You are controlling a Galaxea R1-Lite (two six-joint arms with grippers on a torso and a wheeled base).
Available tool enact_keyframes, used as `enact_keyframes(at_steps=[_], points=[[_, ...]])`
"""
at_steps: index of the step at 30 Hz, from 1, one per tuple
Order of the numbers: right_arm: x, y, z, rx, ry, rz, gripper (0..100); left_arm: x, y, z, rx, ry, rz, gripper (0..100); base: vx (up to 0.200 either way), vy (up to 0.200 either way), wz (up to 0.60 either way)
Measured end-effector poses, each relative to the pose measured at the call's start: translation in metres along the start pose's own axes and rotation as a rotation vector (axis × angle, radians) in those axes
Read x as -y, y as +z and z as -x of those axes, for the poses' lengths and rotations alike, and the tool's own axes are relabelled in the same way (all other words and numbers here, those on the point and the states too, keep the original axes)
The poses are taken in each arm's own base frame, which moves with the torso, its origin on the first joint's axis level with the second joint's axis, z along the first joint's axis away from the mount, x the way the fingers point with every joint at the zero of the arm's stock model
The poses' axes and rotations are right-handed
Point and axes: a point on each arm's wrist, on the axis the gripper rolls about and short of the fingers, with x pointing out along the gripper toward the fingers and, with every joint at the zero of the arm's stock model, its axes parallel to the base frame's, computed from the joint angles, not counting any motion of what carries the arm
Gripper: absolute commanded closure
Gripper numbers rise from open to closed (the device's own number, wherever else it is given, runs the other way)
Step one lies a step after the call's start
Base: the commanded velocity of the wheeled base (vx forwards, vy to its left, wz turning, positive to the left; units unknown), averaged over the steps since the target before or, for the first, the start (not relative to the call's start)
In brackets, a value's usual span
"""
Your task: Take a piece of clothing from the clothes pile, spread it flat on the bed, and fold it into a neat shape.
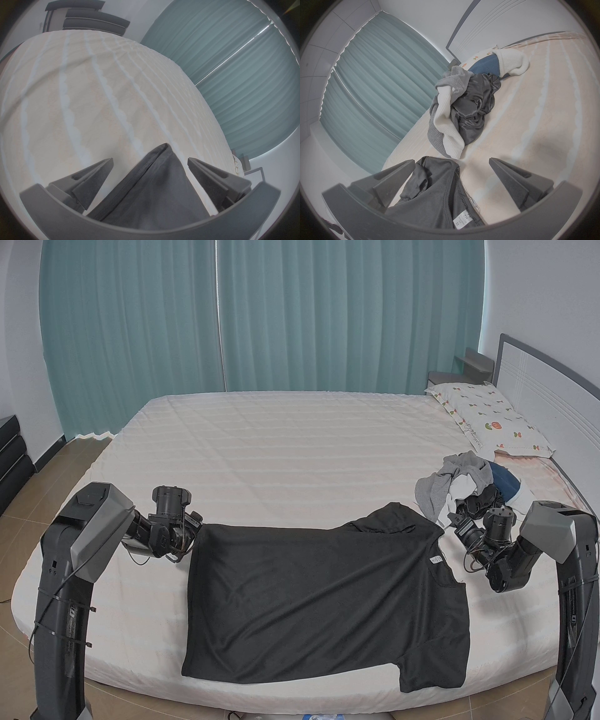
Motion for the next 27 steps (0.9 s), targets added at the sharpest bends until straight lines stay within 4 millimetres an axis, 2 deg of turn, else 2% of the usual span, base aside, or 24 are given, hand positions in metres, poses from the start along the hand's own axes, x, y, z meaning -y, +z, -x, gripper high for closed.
enact_keyframes(at_steps=[5, 8, 12, 15, 19, 27], points=[[-0.009, -0.001, 0.016, -0.04, -0.005, 0.032, 0, -0.004, -0.004, 0.027, -0.02, -0.034, 0.013, 0, 0.0, 0.0, 0.0], [-0.01, -0.007, 0.034, -0.085, -0.027, 0.071, 0, 0.0, -0.004, 0.046, -0.022, -0.069, 0.013, 0, 0.0, 0.0, 0.0], [-0.009, -0.014, 0.067, -0.134, -0.039, 0.11, 0, 0.007, -0.004, 0.072, -0.03, -0.104, -0.008, 0, 0.0, 0.0, 0.0], [-0.009, -0.019, 0.095, -0.177, -0.023, 0.127, 0, 0.004, -0.007, 0.093, -0.05, -0.106, -0.03, 0, 0.0, 0.0, 0.0], [-0.011, -0.021, 0.128, -0.215, 0.028, 0.138, 0, -0.013, -0.019, 0.123, -0.109, -0.074, -0.062, 0, 0.0, 0.0, 0.0], [-0.01, -0.033, 0.185, -0.333, 0.053, 0.141, 0, -0.062, -0.048, 0.187, -0.224, -0.031, -0.082, 0, 0.0, 0.0, 0.0]])
